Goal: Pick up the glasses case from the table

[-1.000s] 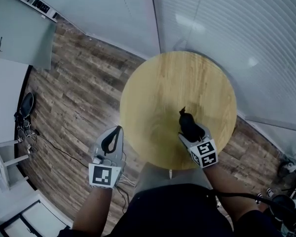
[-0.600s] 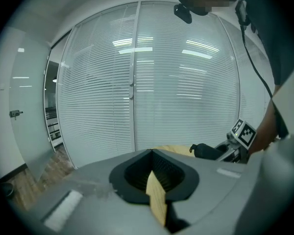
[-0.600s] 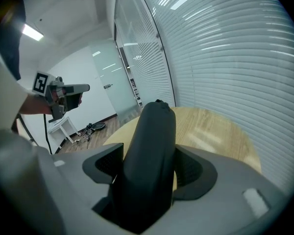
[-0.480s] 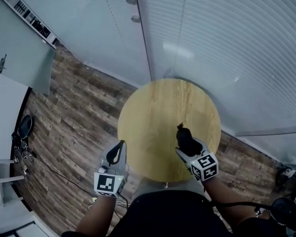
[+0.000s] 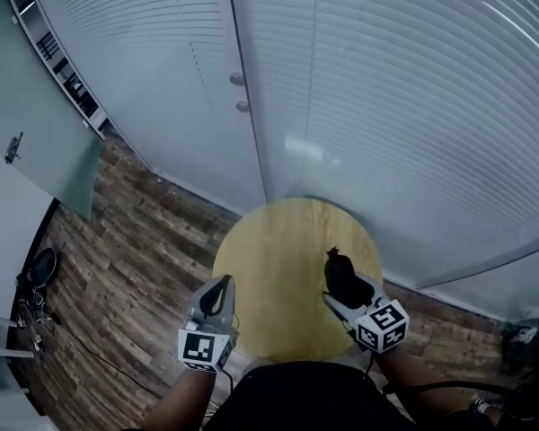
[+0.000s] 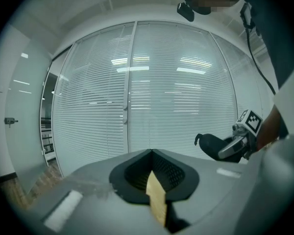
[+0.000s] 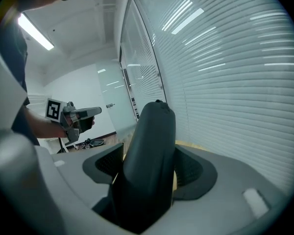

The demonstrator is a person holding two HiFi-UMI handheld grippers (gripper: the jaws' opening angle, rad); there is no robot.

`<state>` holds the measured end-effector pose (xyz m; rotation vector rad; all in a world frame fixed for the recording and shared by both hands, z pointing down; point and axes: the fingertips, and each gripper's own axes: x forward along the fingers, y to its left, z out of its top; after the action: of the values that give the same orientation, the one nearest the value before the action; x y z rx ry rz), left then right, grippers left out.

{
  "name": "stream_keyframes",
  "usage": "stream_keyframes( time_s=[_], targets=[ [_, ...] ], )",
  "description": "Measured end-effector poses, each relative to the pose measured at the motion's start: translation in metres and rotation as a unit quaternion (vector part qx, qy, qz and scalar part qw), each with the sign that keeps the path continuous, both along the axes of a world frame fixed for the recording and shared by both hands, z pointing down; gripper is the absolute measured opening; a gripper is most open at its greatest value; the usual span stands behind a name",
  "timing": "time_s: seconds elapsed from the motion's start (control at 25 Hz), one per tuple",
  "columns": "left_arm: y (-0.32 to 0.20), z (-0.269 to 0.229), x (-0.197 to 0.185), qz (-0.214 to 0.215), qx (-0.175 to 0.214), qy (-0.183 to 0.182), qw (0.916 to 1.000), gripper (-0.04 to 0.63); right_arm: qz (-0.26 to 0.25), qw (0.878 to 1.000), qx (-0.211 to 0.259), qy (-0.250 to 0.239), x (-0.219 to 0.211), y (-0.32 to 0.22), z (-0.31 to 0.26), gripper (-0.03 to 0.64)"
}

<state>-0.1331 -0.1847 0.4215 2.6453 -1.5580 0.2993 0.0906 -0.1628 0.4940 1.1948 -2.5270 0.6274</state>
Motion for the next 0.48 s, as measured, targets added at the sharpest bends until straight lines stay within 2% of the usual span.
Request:
stream_keyframes(
  time_s=[0.2,0.28,0.48],
  targets=[
    [0.002,-0.001,0.015,0.017,0.014,0.005,0.9998,0.005,0.020,0.999,0.029,-0.011,0.013,0.000,-0.018,0.324],
    [0.008,0.000,0.021,0.025,0.010,0.004,0.9996,0.005,0.036,0.998,0.037,-0.021,0.020,0.005,-0.027,0.291],
    [0.018,-0.002,0.028,0.036,0.002,0.003,0.9994,0.005,0.045,0.997,0.052,-0.020,0.025,0.014,-0.037,0.288]
  ],
)
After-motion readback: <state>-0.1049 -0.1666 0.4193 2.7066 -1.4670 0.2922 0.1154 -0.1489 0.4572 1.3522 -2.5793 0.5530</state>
